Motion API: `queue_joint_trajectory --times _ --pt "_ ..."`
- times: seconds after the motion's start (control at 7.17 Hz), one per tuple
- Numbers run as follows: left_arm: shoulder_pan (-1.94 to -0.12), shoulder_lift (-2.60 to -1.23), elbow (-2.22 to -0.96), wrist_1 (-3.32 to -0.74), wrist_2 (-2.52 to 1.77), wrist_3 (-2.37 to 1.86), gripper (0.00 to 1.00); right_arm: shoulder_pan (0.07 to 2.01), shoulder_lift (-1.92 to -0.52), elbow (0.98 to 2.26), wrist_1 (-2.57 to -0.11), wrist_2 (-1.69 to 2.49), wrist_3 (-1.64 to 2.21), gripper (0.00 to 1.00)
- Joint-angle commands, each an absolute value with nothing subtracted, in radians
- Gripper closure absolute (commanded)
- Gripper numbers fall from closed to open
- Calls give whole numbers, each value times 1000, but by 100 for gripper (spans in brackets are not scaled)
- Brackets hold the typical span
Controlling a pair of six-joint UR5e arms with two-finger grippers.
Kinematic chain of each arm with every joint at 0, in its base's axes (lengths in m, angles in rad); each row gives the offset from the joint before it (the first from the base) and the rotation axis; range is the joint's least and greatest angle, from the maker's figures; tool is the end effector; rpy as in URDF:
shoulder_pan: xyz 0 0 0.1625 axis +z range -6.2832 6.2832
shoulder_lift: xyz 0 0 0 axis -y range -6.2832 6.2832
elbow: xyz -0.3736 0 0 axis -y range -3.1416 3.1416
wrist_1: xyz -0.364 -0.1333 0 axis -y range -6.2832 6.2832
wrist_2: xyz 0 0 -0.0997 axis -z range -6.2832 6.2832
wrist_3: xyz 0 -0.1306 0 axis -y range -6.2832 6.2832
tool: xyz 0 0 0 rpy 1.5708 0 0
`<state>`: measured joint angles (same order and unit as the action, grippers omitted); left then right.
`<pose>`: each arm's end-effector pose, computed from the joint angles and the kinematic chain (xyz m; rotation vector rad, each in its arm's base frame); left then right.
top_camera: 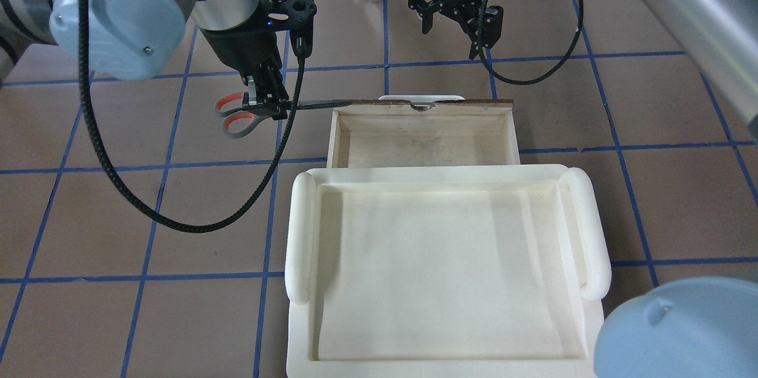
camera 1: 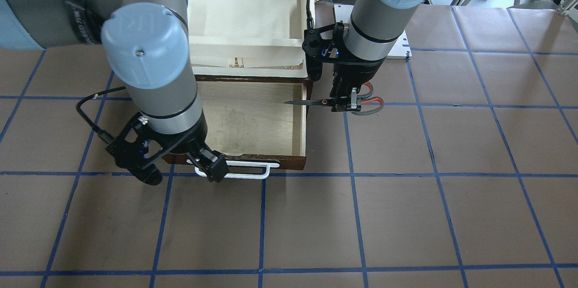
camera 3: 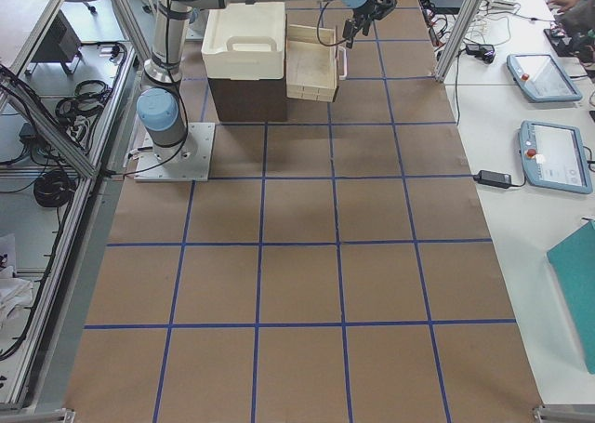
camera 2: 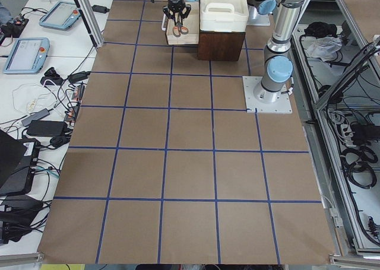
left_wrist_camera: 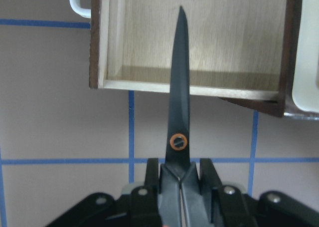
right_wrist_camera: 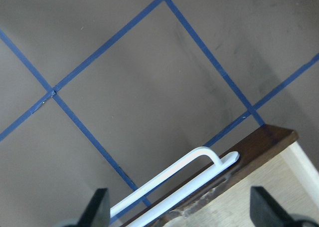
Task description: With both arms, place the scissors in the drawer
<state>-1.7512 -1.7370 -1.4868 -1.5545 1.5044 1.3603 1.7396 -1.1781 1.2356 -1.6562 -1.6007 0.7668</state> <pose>-0.2322 -0.4816 0.3645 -2.1214 -2.1910 -0.0272 0.2300 -0.5793 0.3590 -0.9217 -2.9880 0.0600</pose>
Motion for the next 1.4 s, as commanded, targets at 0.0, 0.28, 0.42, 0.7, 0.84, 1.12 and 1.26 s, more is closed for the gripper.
queue_joint_trajectory --times 0.0,0.28,0.42,0.7,0.84,1.12,1.26 --pt "-1871 -1851 -1405 -1549 1505 1304 89 1642 -1256 1299 -1660 -1605 408 0" --pt "-1984 -1937 -1384 -1458 1503 1174 89 1617 -1334 1356 -1692 -1591 258 0" --pt "-2014 -1966 -1384 -1419 1496 1148 89 1617 -1354 1380 -1692 -1589 198 0" --pt "-2062 -2002 -1393 -1422 1471 1103 89 1618 -1362 1397 -1718 -1592 140 0" --pt "-2065 -2014 -1399 -1428 1460 1112 89 1617 -1361 1399 -1748 -1597 138 0" --pt "-2065 -2008 -1434 -1428 1433 1127 91 1611 -1362 1399 -1799 -1609 80 0" --pt "-2065 -2008 -1436 -1428 1430 1129 91 1611 -1362 1399 -1790 -1605 78 0"
